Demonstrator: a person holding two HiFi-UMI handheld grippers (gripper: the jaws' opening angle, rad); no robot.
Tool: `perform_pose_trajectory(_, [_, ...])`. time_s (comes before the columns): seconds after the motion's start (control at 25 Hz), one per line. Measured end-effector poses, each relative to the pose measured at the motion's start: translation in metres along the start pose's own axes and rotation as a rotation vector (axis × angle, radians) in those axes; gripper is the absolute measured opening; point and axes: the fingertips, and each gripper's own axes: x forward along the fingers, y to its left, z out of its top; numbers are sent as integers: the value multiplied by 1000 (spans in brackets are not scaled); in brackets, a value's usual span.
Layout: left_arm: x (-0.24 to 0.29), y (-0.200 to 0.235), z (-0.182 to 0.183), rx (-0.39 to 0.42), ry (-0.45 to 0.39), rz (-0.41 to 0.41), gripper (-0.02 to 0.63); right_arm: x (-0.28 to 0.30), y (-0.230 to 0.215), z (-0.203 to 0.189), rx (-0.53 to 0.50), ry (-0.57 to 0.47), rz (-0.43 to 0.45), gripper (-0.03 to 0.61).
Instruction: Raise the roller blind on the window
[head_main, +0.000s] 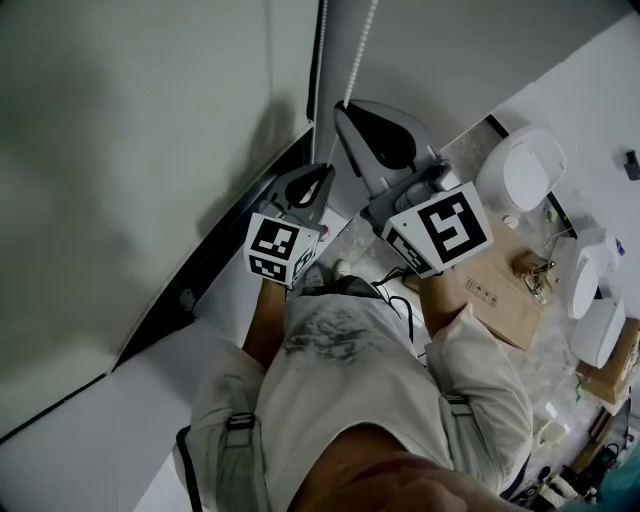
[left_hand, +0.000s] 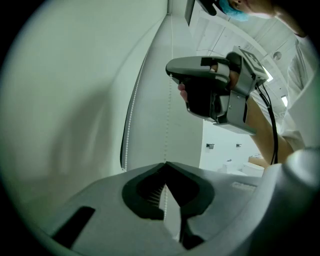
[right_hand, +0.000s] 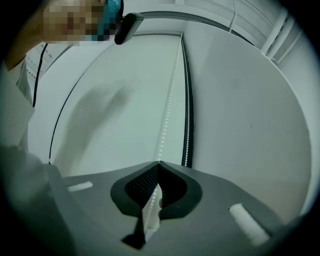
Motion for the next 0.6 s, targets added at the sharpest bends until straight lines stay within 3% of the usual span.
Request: perform_pose_trajectory(0.6, [6, 1, -74, -27, 72, 12, 14, -9, 10, -66, 27, 74, 38, 11])
